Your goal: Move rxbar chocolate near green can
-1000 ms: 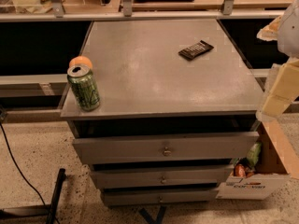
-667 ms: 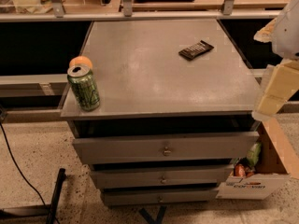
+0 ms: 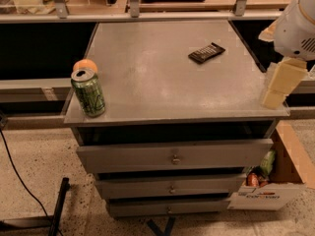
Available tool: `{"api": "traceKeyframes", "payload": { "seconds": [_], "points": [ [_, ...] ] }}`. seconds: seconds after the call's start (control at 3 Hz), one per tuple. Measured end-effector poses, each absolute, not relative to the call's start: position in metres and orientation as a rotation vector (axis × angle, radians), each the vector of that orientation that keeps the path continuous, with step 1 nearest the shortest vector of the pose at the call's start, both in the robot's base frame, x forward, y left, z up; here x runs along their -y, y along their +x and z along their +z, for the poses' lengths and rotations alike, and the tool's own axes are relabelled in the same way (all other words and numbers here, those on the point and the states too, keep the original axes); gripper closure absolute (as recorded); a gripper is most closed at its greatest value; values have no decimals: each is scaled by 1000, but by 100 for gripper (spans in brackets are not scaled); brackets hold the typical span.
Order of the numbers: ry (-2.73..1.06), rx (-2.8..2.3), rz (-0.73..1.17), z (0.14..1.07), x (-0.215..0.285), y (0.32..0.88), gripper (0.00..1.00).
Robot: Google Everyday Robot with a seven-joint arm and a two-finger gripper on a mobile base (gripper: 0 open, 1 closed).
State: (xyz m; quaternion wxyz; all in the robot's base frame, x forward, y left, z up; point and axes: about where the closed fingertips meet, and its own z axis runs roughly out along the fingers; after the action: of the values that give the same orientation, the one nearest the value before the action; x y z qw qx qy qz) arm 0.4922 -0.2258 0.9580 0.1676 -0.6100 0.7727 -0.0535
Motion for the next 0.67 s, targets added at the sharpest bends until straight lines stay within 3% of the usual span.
{"api": "traceKeyframes", "payload": {
  "seconds": [0.67],
  "points": [
    [-1855,-2130,-259,927,252,567,0]
  ]
}}
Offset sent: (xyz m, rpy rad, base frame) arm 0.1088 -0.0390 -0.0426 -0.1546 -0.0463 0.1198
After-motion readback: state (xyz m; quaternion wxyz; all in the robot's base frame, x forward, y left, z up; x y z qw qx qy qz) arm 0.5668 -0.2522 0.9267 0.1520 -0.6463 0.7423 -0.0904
